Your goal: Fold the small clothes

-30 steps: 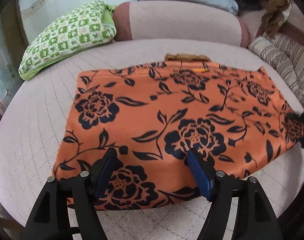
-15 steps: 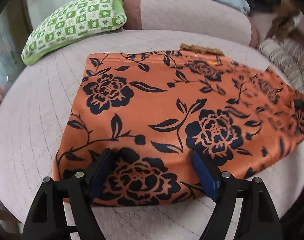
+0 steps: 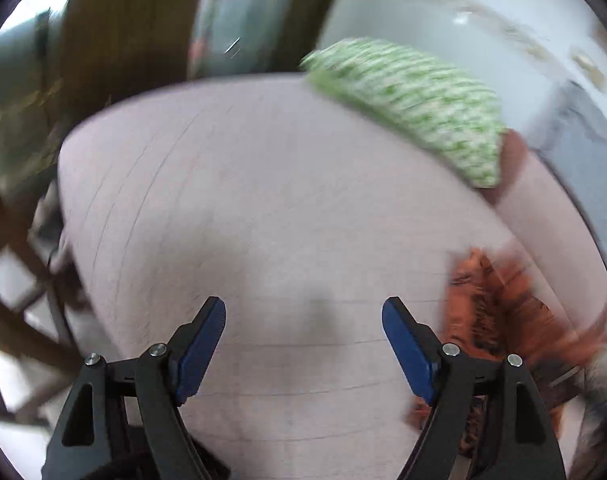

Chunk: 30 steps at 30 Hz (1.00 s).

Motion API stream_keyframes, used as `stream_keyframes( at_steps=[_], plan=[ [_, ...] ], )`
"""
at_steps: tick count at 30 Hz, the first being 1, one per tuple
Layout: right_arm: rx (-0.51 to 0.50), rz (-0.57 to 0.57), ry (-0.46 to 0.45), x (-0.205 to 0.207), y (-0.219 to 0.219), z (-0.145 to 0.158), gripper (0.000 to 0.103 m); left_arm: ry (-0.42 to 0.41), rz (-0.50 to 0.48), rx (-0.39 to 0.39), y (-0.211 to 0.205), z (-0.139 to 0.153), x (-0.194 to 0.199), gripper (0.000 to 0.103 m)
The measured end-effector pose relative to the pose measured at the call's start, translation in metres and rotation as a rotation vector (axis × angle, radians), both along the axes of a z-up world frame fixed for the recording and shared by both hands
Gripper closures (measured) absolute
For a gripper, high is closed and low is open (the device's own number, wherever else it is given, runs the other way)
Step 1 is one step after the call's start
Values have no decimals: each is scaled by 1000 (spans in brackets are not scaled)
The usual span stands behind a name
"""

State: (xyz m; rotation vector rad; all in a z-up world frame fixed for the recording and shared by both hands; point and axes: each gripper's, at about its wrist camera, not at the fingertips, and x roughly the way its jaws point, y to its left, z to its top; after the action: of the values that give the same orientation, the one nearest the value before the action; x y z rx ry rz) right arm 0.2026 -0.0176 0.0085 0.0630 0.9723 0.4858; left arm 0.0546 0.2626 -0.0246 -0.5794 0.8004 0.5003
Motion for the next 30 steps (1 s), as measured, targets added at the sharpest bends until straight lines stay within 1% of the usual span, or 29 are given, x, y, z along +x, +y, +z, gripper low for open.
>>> stream_keyframes(
  at_steps=[1,2,3,5,8,10,11,12,14,16,17,18,19,20,21,22,23,24,25,26,28,30],
  plan=[
    [-42,34,81,7,18,-32,88,16,14,-34,6,-6,1,22],
    [-70,51,147,10,28,-58,86,30,10,-63,9,-11,3,22],
    [-51,49,143,8,32,-69,86,35,-3,-73,8,-13,5,22],
    [-24,28,121,4,30,-57,87,27,-20,-64,6,-12,8,22],
    [-16,46,77,3,24,-30,88,7,-54,-82,-5,-9,13,22],
    [2,47,38,-1,21,-12,88,0,-65,-80,-9,-7,16,22],
    [7,53,25,-4,23,-8,88,-1,-68,-79,-10,-6,17,22],
    [2,70,14,-12,28,-8,88,-4,-71,-78,-13,-6,21,22],
    [-40,102,22,-23,37,-24,88,-10,-73,-73,-16,-6,22,22],
    [-54,111,75,-26,33,-57,86,-17,-77,-69,-16,-4,20,22],
    [-44,122,62,-30,31,-64,84,-18,-84,-66,-18,-4,20,22],
    [-28,132,18,-36,28,-62,84,-21,-90,-63,-19,-4,19,22],
    [-19,138,0,-40,25,-59,78,-28,-108,-63,-21,-3,20,22],
    [-4,151,2,-43,22,-55,68,-38,-127,-70,-23,-2,16,22],
    [24,171,15,-45,18,-50,52,-49,-149,-79,-26,-1,18,22],
    [52,179,19,-48,15,-46,44,-70,-198,-92,-33,3,20,22],
    [90,175,20,-52,5,-40,40,-87,-233,-95,-39,6,21,22],
    [133,150,16,-58,-10,-36,40,-102,-268,-95,-46,9,23,22],
    [153,125,16,-61,-16,-35,40,-120,-312,-91,-55,13,23,22],
    [186,80,19,-66,-33,-33,39,-128,-362,-85,-67,16,25,22],
    [262,-18,27,-76,-75,-31,39,-114,-456,-99,-90,15,30,22],
    [306,-97,33,-85,-105,-33,38,-82,-505,-95,-108,9,36,22]
  ],
)
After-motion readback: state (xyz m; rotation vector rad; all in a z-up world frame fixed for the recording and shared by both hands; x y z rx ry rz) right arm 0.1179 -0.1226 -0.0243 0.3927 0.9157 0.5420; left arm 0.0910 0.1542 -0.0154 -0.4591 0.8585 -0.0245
